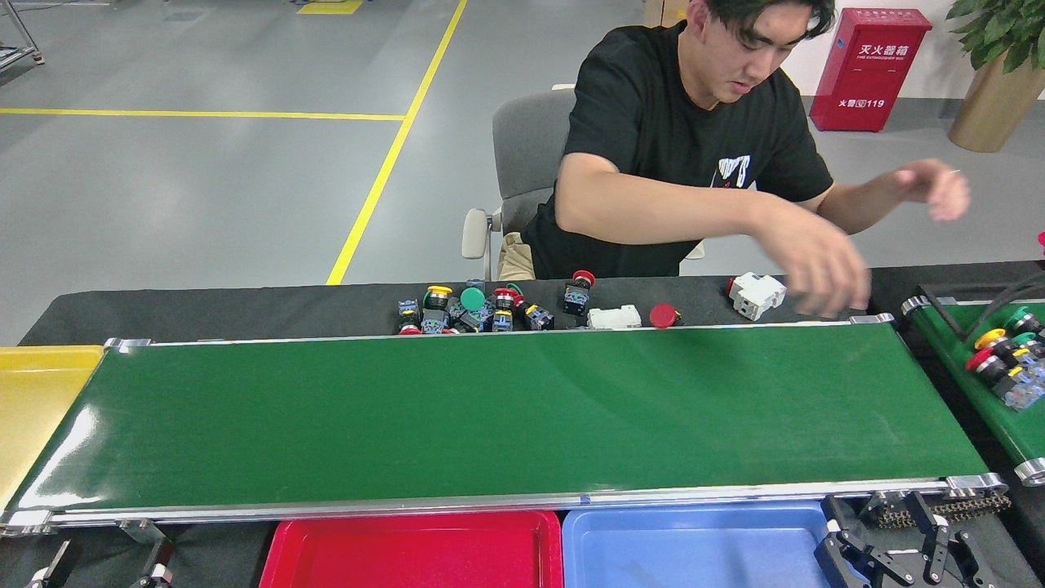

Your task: Pick switch part from conveyor to tray

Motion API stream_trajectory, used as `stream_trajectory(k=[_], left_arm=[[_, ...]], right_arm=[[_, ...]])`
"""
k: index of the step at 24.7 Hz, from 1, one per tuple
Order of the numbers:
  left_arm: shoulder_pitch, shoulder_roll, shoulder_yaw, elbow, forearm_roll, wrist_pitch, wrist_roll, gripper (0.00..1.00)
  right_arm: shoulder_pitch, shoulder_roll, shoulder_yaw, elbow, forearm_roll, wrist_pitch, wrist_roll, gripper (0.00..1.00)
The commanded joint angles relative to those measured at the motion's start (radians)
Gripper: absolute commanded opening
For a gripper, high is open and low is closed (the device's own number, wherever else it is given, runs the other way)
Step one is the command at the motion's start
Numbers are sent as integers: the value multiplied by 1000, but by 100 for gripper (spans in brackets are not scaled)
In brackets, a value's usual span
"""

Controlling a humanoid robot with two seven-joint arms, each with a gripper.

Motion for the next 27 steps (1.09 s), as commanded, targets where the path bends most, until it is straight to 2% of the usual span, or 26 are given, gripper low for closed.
stream_trajectory(k=[1, 11, 18, 23, 27], left_arm=[[-3, 2, 2, -11, 4, -2, 7, 100], [2, 1, -9, -13, 1, 1, 6, 100], [-6, 2, -9, -14, 4, 0, 7, 100], [-7, 5, -11, -14, 5, -2, 7, 100], [-7, 11, -11, -13, 5, -2, 7, 100]], right_arm=[[-10, -2, -2, -5, 1, 4, -11, 99], [-28, -8, -5, 27, -7, 6, -2, 99], [-114, -23, -13, 90, -7, 11, 47, 99], [-182, -28, -8, 135, 5, 9, 139, 99], [-220, -77, -2, 187, 10, 14, 144, 99]])
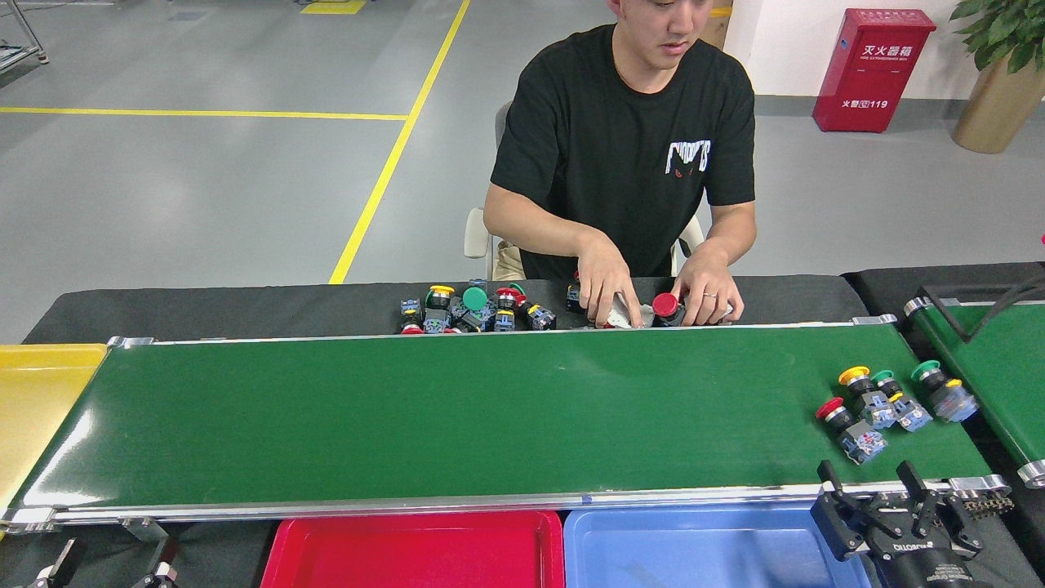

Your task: Pick switch part from conveyor to tray

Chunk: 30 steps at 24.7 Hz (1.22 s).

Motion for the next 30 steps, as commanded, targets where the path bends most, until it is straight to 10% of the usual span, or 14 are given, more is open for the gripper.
stream_trajectory(k=[1, 15, 22, 30], left_arm=[[-5, 12, 0, -12, 5, -4, 7, 100], [-9, 12, 0, -11, 4, -4, 7, 100], [-9, 12, 2, -9, 4, -2, 7, 100], [-9, 4, 3, -11, 5, -2, 7, 100]], right_arm=[[-34, -17, 3, 16, 7, 14, 7, 99], [-220, -19, 195, 226, 28, 144, 4, 98], [-232, -80, 286, 223, 41, 126, -7, 21], [-224, -37, 310, 105, 38, -28, -14, 10]])
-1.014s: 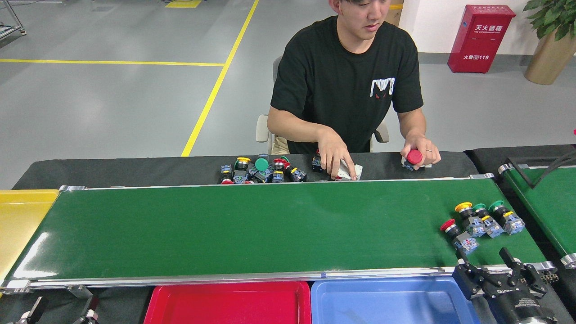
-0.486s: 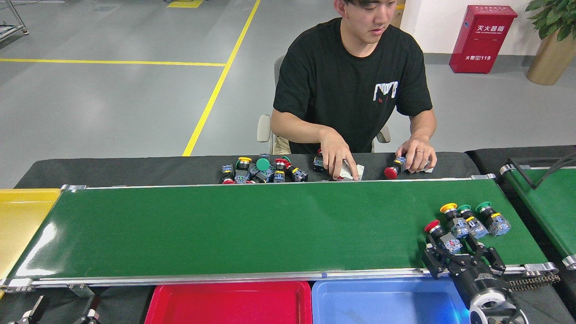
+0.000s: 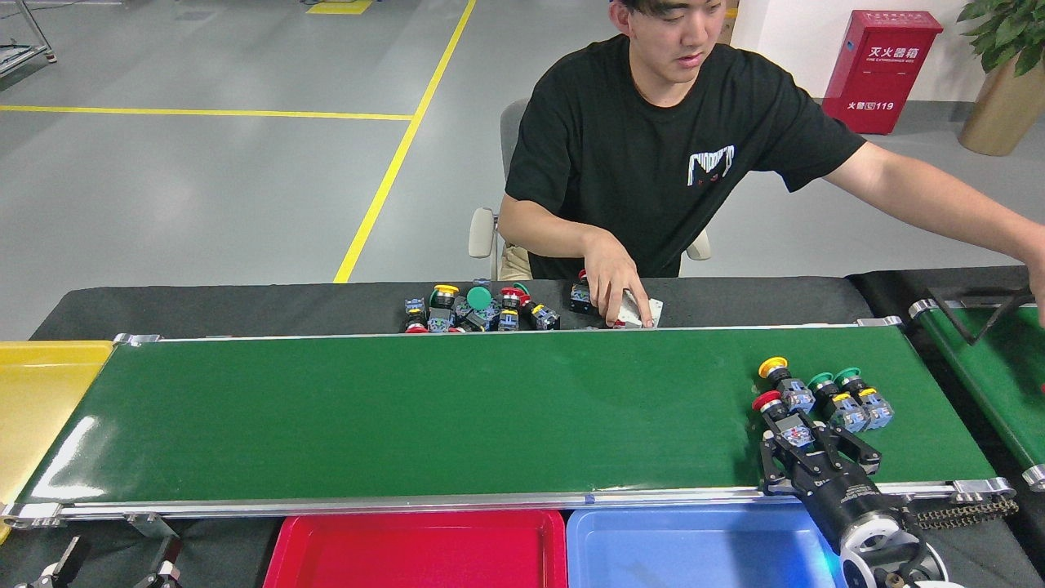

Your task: Pick switch part from conveyor to tray

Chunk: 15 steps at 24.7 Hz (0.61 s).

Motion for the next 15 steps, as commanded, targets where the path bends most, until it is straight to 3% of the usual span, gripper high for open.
stream_trajectory(k=[1, 4, 8, 9, 10, 11, 12, 15], left_arm=[[-5, 4, 7, -13, 5, 0, 7, 100], [-5, 4, 8, -15, 5, 0, 7, 100], [-5, 6, 7, -15, 5, 0, 7, 100], [-5, 6, 8, -15, 5, 0, 7, 100], [-5, 6, 8, -15, 5, 0, 7, 100], [-5, 7, 5, -15, 5, 0, 7, 100], [-4, 7, 3, -15, 5, 0, 7, 100], [-5, 11, 2, -15, 5, -1, 9, 100]], right_arm=[[-7, 19, 19, -63, -3, -80, -9, 10], [1, 46, 128, -158, -3, -158, -9, 10], [1, 77, 335, -202, 1, -218, -13, 13], [1, 89, 397, -202, 8, -221, -19, 23], [-2, 109, 452, -196, 18, -209, -26, 47], [-2, 154, 489, -189, 34, -203, -37, 82], [-1, 186, 499, -178, 44, -209, -46, 100], [2, 203, 561, -161, 46, -218, -43, 100]])
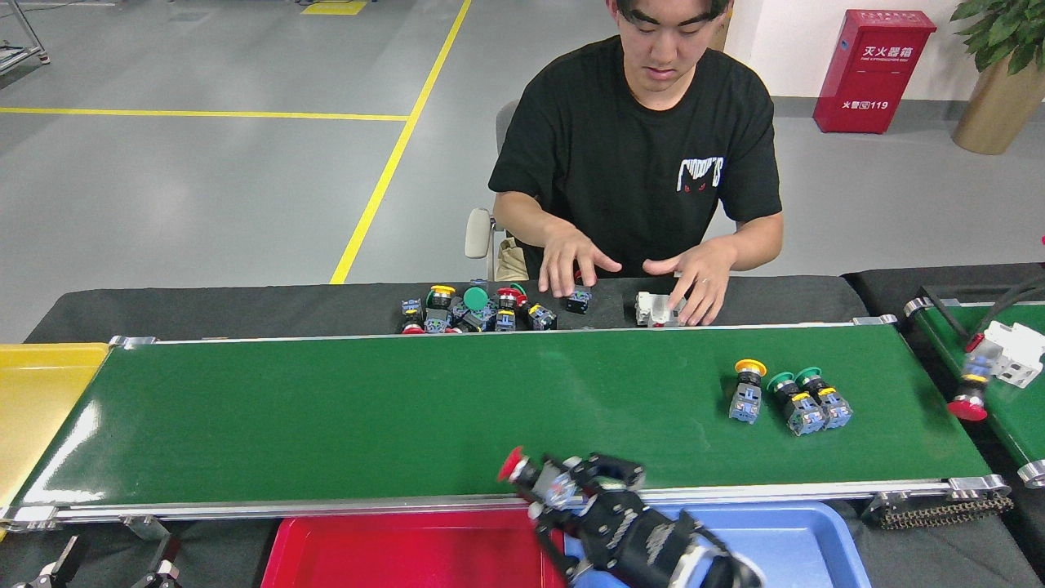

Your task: Pick switch part from conveyor to tray

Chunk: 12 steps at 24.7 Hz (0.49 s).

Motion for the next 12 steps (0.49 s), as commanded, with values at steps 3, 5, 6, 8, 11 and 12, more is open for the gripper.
stream_trajectory(k=[3, 5, 6, 8, 11, 12], left_arm=[[-3, 12, 1, -13, 5, -1, 7, 100], [-3, 12, 3, -13, 5, -1, 7, 100], [-2, 10, 4, -12, 5, 1, 7, 100], [-3, 7, 10, -9, 5, 2, 9, 100], [-2, 6, 10, -9, 5, 1, 7, 100], [-2, 6, 9, -10, 5, 2, 7, 100]], right_arm=[[9, 3, 32, -8, 0, -3, -11, 100], [15, 2, 13, -25, -3, 13, -11, 100], [38, -9, -39, -46, -4, 45, -14, 98], [147, -20, -178, -112, -1, 171, -30, 91], [282, -28, -293, -175, 8, 389, -131, 91], [328, -31, -323, -186, 14, 491, -166, 91]])
